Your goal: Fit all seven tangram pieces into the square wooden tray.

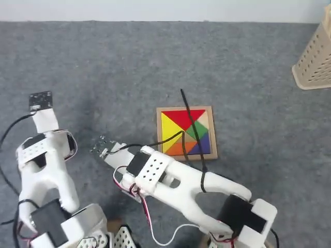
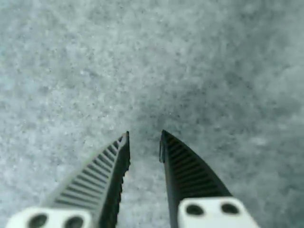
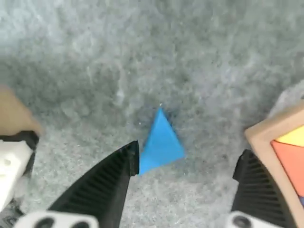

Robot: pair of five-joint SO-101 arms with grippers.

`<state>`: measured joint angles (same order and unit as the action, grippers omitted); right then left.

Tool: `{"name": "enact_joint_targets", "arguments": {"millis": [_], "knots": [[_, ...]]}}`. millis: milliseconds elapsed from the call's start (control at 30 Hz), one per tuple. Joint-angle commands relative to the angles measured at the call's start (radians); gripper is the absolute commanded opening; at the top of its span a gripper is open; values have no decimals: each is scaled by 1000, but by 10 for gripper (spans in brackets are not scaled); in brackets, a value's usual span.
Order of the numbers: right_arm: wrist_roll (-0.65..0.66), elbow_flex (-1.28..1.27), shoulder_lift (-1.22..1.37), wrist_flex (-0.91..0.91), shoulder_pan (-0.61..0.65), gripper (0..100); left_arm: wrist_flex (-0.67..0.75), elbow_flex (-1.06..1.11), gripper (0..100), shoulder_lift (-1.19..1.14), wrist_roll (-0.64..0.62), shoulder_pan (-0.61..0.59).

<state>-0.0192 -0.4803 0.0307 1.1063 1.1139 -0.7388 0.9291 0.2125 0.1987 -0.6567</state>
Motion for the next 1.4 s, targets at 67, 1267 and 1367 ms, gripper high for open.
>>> {"name": "enact_joint_targets", "arguments": {"millis": [67,1267,1367], "knots": [[-14,55,53,-21,-19,321,20,1,102,2,9,6],[425,209,-196,326,-536,119,20,4,102,2,14,6],[539,272,-193,325,-688,119,18,4,102,2,14,6]]}}
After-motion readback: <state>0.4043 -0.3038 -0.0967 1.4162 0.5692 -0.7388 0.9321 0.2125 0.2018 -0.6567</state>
